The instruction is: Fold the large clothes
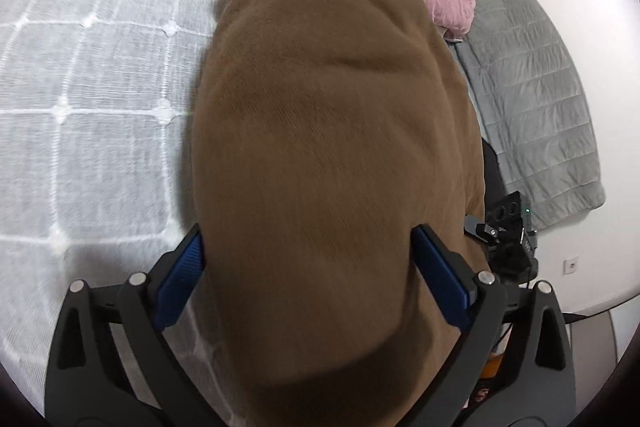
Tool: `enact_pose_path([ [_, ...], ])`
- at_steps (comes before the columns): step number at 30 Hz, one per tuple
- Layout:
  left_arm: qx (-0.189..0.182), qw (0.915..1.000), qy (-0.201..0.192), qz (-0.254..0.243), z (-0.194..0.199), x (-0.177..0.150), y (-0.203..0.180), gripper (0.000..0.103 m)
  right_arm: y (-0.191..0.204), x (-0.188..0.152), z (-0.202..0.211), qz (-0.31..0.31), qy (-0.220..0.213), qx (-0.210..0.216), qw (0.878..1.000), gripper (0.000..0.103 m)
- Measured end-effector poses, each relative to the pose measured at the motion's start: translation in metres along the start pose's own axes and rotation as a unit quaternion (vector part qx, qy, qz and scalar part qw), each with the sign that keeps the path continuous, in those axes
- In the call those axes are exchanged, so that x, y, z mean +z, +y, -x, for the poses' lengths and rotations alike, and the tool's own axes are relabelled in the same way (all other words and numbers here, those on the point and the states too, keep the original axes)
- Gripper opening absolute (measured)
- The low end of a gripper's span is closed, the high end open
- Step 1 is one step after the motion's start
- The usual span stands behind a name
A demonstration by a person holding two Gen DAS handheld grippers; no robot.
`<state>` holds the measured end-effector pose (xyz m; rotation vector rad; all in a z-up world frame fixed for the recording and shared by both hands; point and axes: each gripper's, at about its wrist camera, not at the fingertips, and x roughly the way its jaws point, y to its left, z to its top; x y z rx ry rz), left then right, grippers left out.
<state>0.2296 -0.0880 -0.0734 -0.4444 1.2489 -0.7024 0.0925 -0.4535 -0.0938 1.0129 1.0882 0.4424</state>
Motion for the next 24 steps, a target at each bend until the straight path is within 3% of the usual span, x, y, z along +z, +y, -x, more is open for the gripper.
enact_pose_path([
  [8,-0.058,0.9972,-0.018,0.045,-0.019,-0.002,0.008,0.098,0.011,0.010,-0.020,0.032,0.013,0.014,0.999,0.088],
  [11,-0.046,0.9979,-0.034,0.030,-0.013,-0.011,0.000,0.089,0.020,0.011,-0.026,0.036,0.005,0.017,0.999,0.074],
  [14,-0.028,0.9981,-0.054,0.012,-0.002,-0.019,-0.016,0.074,0.027,0.005,-0.020,0.044,-0.017,0.051,0.998,0.061],
  [18,-0.034,0.9961,-0.080,0.012,0.021,-0.014,-0.026,0.063,0.056,-0.005,-0.012,0.067,-0.043,0.090,0.993,0.058],
  [24,-0.019,0.9915,-0.128,0.013,0.099,0.005,-0.005,0.062,0.136,-0.014,-0.044,0.117,-0.026,0.104,0.987,0.057],
])
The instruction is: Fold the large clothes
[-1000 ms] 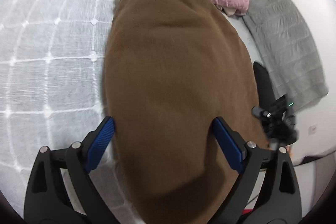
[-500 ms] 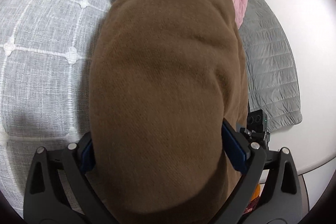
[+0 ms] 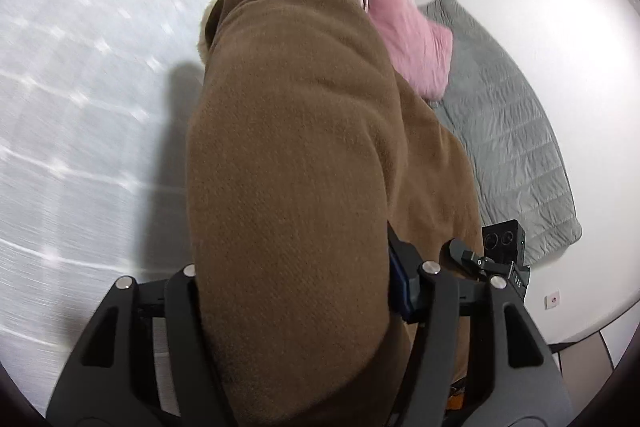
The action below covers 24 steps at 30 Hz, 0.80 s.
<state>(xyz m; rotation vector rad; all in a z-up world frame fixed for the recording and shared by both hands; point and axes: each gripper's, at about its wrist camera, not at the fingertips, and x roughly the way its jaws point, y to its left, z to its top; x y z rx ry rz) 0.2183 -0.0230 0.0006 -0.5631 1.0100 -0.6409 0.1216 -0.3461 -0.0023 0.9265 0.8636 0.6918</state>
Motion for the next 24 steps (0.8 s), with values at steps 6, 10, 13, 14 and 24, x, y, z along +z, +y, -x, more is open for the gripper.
enact_pose_path([
  [6,0.037,0.9980,-0.049,0.011,0.080,0.054,0.052,0.062,0.076,0.019,-0.102,0.037,0.036,0.038,0.998,0.057],
  [10,0.064,0.9945,-0.076,0.034,0.124,0.089,0.099,0.062,0.118,0.040,-0.196,0.046,0.068,0.053,0.995,0.057],
  [13,0.075,0.9914,-0.094,0.051,0.149,0.116,0.140,0.062,0.145,0.052,-0.262,0.055,0.090,0.061,0.993,0.057],
  [14,0.079,0.9904,-0.098,0.056,0.156,0.125,0.154,0.062,0.152,0.053,-0.283,0.056,0.095,0.061,0.992,0.057],
  [24,0.179,0.9699,-0.050,0.157,0.142,0.144,0.364,0.089,0.103,0.069,-0.484,0.053,0.191,-0.079,0.977,0.071],
])
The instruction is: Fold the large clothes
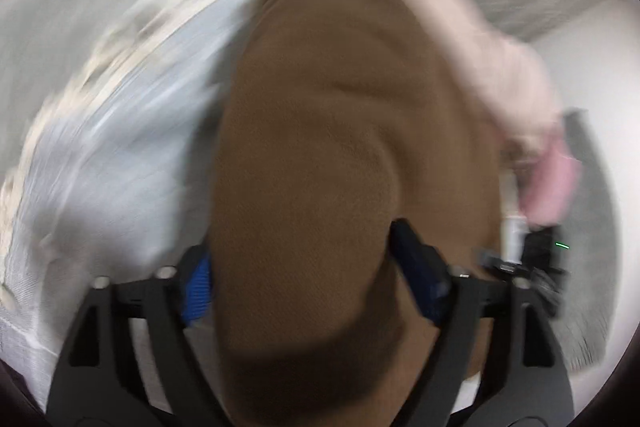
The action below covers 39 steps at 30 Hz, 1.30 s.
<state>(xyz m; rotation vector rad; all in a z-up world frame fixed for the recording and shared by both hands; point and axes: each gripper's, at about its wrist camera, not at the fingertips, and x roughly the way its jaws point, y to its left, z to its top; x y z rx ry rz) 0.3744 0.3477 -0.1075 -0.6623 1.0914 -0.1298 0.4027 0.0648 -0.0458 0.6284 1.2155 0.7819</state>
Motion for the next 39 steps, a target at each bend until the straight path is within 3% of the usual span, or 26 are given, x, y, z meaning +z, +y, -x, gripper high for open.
enact_pose_path([
  [2,-0.082,0.9963,-0.017,0.021,0.002,-0.010,0.022,0.091,-0.015,-0.007,-0.009,0.002,-0.005,0.046,0.999,0.073],
  [4,-0.095,0.9950,-0.020,0.027,0.008,-0.017,0.024,0.090,-0.023,-0.014,-0.004,-0.007,-0.018,0.071,0.997,0.074],
  [8,-0.018,0.9970,-0.067,-0.034,0.040,-0.036,-0.006,0.090,-0.018,-0.021,0.025,0.005,-0.029,0.049,0.998,0.074],
  [12,0.046,0.9898,-0.100,-0.090,0.066,-0.070,-0.039,0.090,0.003,-0.045,0.071,0.049,-0.057,0.027,0.997,0.074],
  [14,0.079,0.9850,-0.114,-0.103,0.076,-0.093,-0.057,0.090,0.018,-0.065,0.085,0.075,-0.064,-0.006,0.995,0.074],
  [19,0.138,0.9783,-0.102,-0.116,0.088,-0.125,-0.069,0.090,0.064,-0.120,0.093,0.155,-0.077,-0.097,0.980,0.074],
  [23,0.201,0.9664,-0.100,-0.125,0.096,-0.159,-0.090,0.091,0.070,-0.182,0.115,0.167,-0.105,-0.134,0.971,0.075],
  [26,0.241,0.9552,-0.109,-0.132,0.102,-0.184,-0.107,0.097,0.075,-0.211,0.137,0.163,-0.135,-0.177,0.961,0.075],
  [28,0.252,0.9514,-0.121,-0.129,0.104,-0.196,-0.112,0.098,0.081,-0.221,0.146,0.164,-0.150,-0.221,0.950,0.075],
  [31,0.243,0.9559,-0.126,-0.107,0.105,-0.211,-0.110,0.098,0.098,-0.229,0.147,0.184,-0.150,-0.327,0.915,0.075],
  [32,0.241,0.9560,-0.128,-0.107,0.105,-0.216,-0.110,0.098,0.101,-0.230,0.147,0.188,-0.154,-0.338,0.909,0.077],
  [34,0.250,0.9526,-0.130,-0.113,0.098,-0.222,-0.104,0.098,0.107,-0.239,0.149,0.194,-0.147,-0.345,0.907,0.089],
  [39,0.260,0.9539,-0.107,-0.105,0.081,-0.220,-0.094,0.098,0.106,-0.241,0.147,0.185,-0.135,-0.350,0.908,0.090],
])
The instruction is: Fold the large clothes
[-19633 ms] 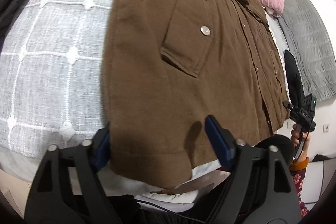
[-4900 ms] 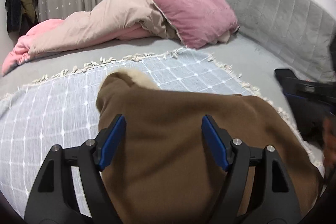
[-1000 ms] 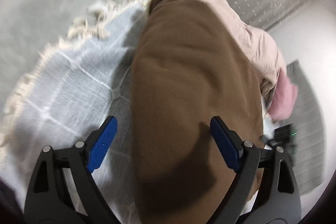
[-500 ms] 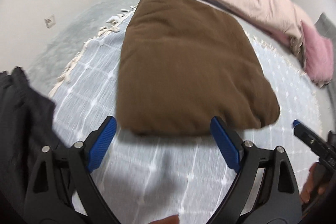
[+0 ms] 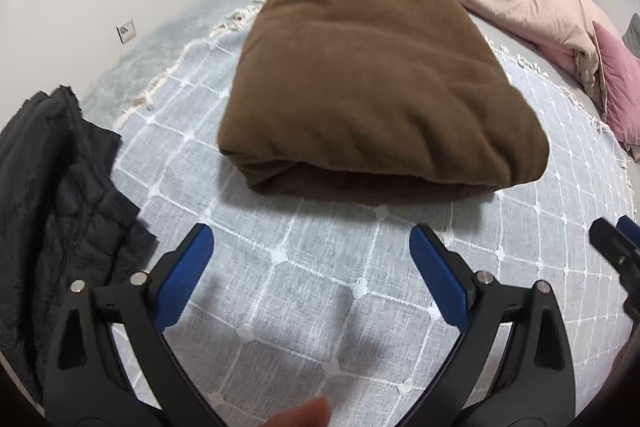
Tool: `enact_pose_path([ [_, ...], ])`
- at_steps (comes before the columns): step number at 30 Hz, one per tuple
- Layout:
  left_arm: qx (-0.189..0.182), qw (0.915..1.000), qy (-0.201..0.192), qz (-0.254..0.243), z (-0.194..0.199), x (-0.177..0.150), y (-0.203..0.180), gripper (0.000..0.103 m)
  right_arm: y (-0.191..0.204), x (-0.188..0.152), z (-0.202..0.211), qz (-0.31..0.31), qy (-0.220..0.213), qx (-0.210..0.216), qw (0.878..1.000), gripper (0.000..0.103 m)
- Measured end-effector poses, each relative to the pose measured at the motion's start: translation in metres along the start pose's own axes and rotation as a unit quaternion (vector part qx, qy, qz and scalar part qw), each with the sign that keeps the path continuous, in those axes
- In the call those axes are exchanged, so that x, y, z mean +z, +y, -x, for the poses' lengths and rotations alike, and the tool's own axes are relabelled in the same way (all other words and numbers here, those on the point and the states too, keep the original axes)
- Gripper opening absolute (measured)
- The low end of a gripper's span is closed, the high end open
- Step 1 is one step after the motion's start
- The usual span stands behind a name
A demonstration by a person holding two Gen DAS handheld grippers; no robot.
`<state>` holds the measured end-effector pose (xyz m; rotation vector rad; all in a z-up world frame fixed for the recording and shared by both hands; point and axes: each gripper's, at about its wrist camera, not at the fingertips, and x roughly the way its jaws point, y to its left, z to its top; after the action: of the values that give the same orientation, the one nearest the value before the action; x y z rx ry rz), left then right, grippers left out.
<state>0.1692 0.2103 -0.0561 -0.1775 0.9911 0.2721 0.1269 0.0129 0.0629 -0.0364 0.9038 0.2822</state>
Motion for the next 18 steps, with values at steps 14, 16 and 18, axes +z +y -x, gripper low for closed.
enact_pose_path([
  [14,0.003,1.0000,0.002,0.004,0.002,-0.006,0.001,0.098,0.005,-0.004,-0.021,0.005,0.007,-0.014,1.000,0.090],
  [16,0.004,1.0000,0.001,0.003,0.003,-0.006,0.001,0.098,0.009,-0.006,-0.022,0.015,0.008,-0.018,1.000,0.090],
  [18,0.000,1.0000,0.002,0.005,0.004,-0.006,0.000,0.098,0.013,-0.007,-0.023,0.022,0.007,-0.017,1.000,0.090],
])
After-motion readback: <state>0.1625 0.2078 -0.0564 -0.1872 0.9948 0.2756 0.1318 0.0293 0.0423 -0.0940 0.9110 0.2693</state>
